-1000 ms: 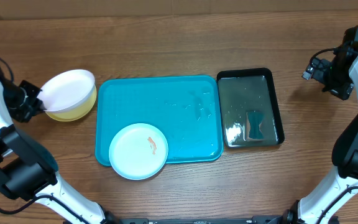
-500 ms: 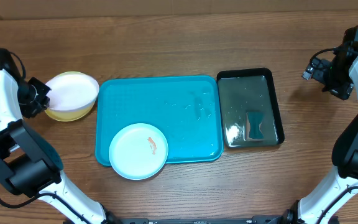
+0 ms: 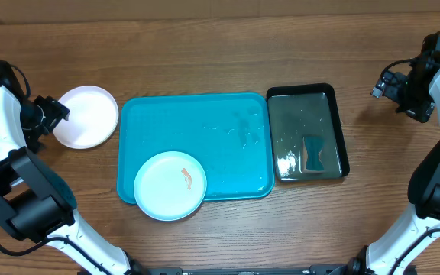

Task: Clean dirty plates on tray and stack at the side
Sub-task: 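Move left gripper to the light blue plate rim on tray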

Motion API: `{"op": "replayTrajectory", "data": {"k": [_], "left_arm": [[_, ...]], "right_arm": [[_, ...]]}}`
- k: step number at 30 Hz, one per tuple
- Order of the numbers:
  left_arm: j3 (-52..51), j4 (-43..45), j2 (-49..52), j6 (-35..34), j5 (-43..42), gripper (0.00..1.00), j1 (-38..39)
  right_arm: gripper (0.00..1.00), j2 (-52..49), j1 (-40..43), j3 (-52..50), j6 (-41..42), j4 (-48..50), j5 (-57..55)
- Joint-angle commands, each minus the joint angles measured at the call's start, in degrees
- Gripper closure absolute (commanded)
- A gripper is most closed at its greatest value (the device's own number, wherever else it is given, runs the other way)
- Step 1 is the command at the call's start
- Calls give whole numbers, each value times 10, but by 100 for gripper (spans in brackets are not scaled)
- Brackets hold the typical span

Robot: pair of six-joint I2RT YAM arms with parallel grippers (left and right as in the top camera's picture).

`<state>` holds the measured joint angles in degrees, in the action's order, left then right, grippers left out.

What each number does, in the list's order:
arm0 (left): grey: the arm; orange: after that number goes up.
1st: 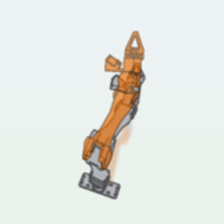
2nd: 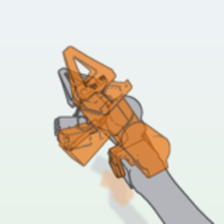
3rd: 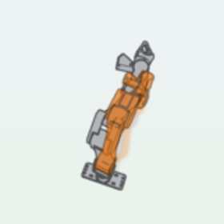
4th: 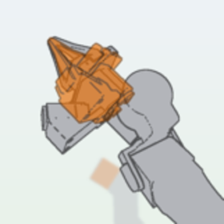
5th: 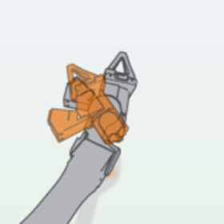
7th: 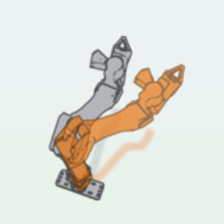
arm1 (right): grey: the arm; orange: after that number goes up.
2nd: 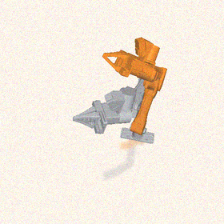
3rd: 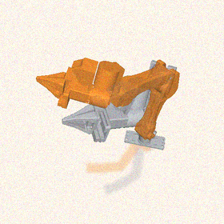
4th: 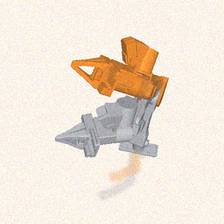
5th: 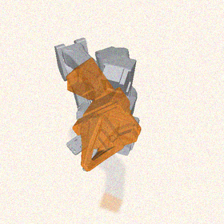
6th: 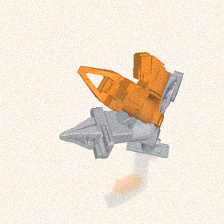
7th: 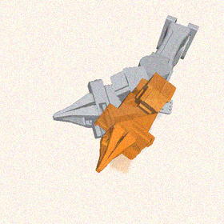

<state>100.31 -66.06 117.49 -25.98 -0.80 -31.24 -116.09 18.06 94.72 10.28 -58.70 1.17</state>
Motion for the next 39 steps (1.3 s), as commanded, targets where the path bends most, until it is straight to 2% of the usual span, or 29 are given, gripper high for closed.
{"op": "replayTrajectory", "data": {"k": [1, 2, 3, 4, 6, 11, 15, 19, 24, 28, 33, 39], "left_arm": [[-7, -26, -9, 3, -38, 8, -2], [-8, -34, -9, 3, -48, 8, -2], [-9, -47, -9, 3, -62, 18, 0], [-9, -66, -9, 3, -83, 35, 2], [-9, -112, -9, 5, -122, 96, 9], [-16, -209, -9, 79, -158, 96, 58], [-20, -257, -10, 95, -158, 96, 108], [-28, -270, -23, 106, -158, 96, 159], [-67, -267, -96, 104, -156, 96, 226], [-115, -266, -190, 51, -120, 96, 269], [-206, -235, -363, -77, -26, 96, 326], [-296, -201, -475, -148, 29, 96, 340]], "right_arm": [[0, 12, 2, 9, 2, 2, 0], [0, 12, 2, 9, 2, 2, 0], [0, 12, 2, 9, 2, 2, 0], [0, 12, 2, 9, 2, 2, 0], [0, 12, 2, 9, 2, 2, 0], [0, 12, 2, 9, 2, 2, 0], [0, 12, 2, 9, 2, 2, 0], [0, 12, 2, 9, 2, 2, 0], [0, 12, 2, 9, 2, 2, 0], [0, 12, 2, 9, 2, 2, 0], [0, 12, 2, 9, 2, 2, 0], [0, 12, 2, 9, 2, 2, 0]]}}
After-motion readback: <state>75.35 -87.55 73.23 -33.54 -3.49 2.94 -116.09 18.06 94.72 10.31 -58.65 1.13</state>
